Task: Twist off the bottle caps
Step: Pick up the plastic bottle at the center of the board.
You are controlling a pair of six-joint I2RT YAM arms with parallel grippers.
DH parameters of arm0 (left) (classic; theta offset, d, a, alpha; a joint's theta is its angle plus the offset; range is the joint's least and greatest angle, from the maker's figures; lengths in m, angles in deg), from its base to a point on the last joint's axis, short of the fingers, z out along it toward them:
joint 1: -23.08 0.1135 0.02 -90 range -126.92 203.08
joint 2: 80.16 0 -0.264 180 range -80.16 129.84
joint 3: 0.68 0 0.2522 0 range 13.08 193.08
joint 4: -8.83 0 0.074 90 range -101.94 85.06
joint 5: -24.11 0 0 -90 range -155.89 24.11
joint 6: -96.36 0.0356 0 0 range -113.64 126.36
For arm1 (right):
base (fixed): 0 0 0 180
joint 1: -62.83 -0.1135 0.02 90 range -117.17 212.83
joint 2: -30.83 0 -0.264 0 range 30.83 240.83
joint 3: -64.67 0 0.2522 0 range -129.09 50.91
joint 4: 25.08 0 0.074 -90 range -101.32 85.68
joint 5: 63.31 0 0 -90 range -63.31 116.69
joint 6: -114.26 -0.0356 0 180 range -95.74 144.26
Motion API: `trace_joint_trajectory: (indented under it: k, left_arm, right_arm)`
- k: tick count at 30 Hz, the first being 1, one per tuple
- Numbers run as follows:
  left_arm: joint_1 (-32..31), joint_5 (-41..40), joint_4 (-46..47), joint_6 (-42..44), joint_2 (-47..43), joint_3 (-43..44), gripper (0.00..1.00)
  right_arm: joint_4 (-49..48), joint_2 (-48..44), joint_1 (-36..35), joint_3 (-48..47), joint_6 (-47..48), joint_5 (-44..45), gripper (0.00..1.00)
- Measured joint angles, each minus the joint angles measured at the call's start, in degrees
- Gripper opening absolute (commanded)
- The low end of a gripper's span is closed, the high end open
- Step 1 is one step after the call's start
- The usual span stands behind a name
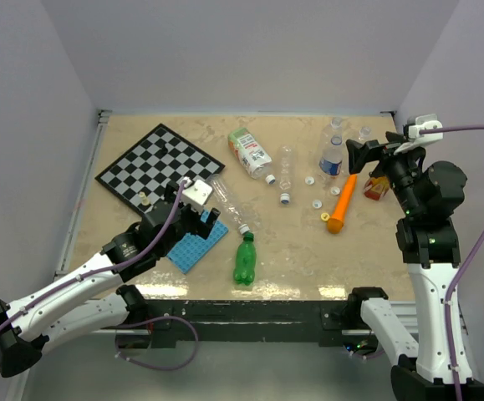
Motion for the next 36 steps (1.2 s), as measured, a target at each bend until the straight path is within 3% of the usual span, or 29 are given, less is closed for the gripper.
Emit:
trace_joint_trajectory:
  k: [14, 21, 24, 29, 36]
  left_arm:
    - [0.00, 0.70, 0.00, 0.00, 0.00, 0.00, 0.95]
    - [0.00, 1.27, 0.00, -0.04, 0.00, 0.00, 1.00]
    - [0.00, 1.36, 0.00, -1.64, 0.00, 0.00, 1.00]
    - [0.02, 4.76, -1.09, -7.19, 0.04, 0.11, 1.00]
    - [0.00, 16.72, -2.84, -19.02, 2.73, 0.50, 1.00]
  right_arm:
    - [0.02, 0.02, 0.00, 0.00, -0.02, -0.28, 0.98]
    - [-0.15, 0.02, 0.02, 0.28, 0.44, -1.92, 0.98]
    - [-0.20, 0.04, 0.07, 1.57, 4.31, -7.26, 0.98]
    - [2.12, 0.52, 0.02, 5.25, 16.65, -23.45, 0.98]
    - [2.60, 1.73, 0.02, 13.66, 25.62, -32.17, 0.98]
